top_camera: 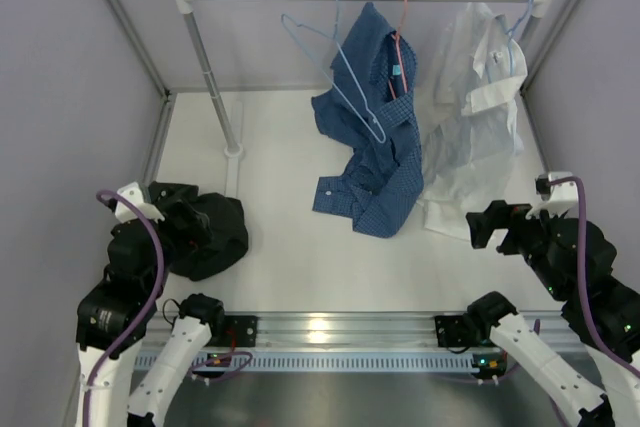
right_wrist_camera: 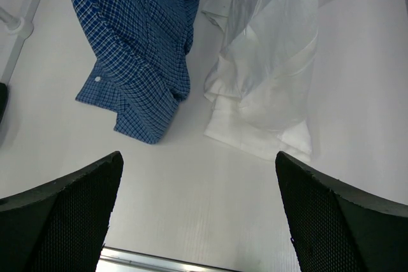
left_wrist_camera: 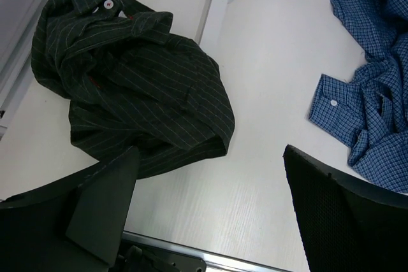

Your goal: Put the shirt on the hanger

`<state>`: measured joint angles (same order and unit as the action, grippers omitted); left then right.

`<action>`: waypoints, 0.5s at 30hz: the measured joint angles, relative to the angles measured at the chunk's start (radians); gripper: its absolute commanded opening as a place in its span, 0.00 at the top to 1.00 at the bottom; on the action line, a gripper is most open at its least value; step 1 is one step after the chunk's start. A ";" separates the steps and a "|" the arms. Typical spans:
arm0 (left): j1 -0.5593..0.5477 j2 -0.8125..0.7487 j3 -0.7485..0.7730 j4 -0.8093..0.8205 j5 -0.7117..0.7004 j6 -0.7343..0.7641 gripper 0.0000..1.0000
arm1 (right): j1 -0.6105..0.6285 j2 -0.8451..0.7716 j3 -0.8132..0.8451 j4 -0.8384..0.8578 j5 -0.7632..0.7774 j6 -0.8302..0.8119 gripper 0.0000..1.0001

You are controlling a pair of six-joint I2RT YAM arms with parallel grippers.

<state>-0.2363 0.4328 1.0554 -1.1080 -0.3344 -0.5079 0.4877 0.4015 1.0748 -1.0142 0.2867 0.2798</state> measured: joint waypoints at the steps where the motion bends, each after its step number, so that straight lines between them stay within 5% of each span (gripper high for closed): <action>1: 0.000 0.002 0.000 0.000 -0.005 -0.002 0.02 | 0.000 0.000 0.000 0.000 0.000 0.000 0.01; 9: 0.000 0.043 0.002 0.008 -0.055 -0.031 0.02 | 0.000 -0.032 -0.011 0.028 -0.080 -0.026 0.00; 15: 0.004 0.357 0.010 0.081 -0.212 -0.109 0.02 | 0.000 -0.046 -0.060 0.092 -0.188 -0.031 0.00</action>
<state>-0.2321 0.7898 1.0657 -1.0267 -0.5465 -0.6170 0.4877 0.3553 1.0149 -0.9218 0.0986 0.2485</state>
